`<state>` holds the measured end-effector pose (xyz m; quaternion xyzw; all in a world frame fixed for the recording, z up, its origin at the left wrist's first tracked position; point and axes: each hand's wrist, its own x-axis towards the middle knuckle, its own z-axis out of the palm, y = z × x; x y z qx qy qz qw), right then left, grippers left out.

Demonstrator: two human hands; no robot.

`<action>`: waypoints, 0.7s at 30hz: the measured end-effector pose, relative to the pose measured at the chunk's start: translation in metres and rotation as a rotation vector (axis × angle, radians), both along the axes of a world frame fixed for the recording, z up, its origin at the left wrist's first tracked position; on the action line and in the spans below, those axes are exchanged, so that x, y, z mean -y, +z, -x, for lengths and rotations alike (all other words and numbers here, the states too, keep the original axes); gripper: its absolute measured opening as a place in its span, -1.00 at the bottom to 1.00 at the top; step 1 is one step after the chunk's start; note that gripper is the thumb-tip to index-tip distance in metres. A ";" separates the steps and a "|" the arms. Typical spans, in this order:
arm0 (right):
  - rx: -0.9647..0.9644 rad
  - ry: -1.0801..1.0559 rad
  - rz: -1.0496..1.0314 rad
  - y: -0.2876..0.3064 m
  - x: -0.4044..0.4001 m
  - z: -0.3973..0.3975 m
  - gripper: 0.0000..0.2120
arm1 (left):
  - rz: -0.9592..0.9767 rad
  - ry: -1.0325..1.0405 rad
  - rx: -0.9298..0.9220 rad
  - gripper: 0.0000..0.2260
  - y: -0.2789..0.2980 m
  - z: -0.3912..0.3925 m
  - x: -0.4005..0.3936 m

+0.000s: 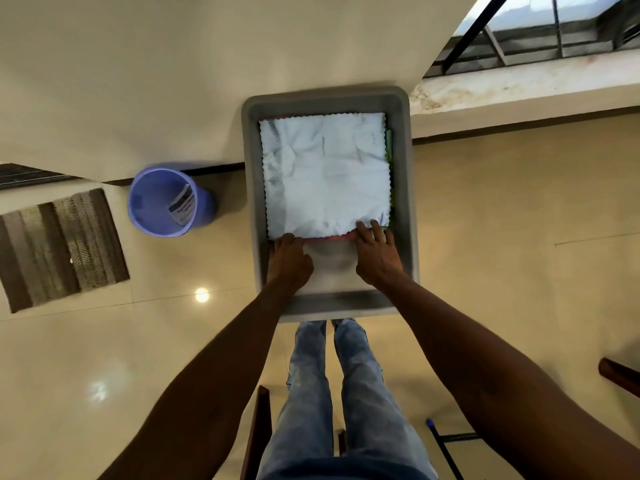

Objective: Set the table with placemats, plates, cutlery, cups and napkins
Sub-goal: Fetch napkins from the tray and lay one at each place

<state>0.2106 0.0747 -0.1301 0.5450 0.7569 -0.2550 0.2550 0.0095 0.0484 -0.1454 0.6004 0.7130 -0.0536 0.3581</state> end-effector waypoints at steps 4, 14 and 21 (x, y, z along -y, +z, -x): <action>-0.100 -0.051 -0.143 0.000 0.006 -0.004 -0.42 | 0.093 0.642 0.251 -0.81 0.004 -0.022 -0.005; -0.347 -0.277 -0.513 0.007 0.003 0.004 -0.80 | 0.368 1.775 1.210 -0.66 0.027 -0.061 -0.049; -0.230 -0.457 -0.536 0.032 -0.007 0.004 -0.81 | -0.097 1.899 0.828 -0.79 0.036 -0.039 -0.060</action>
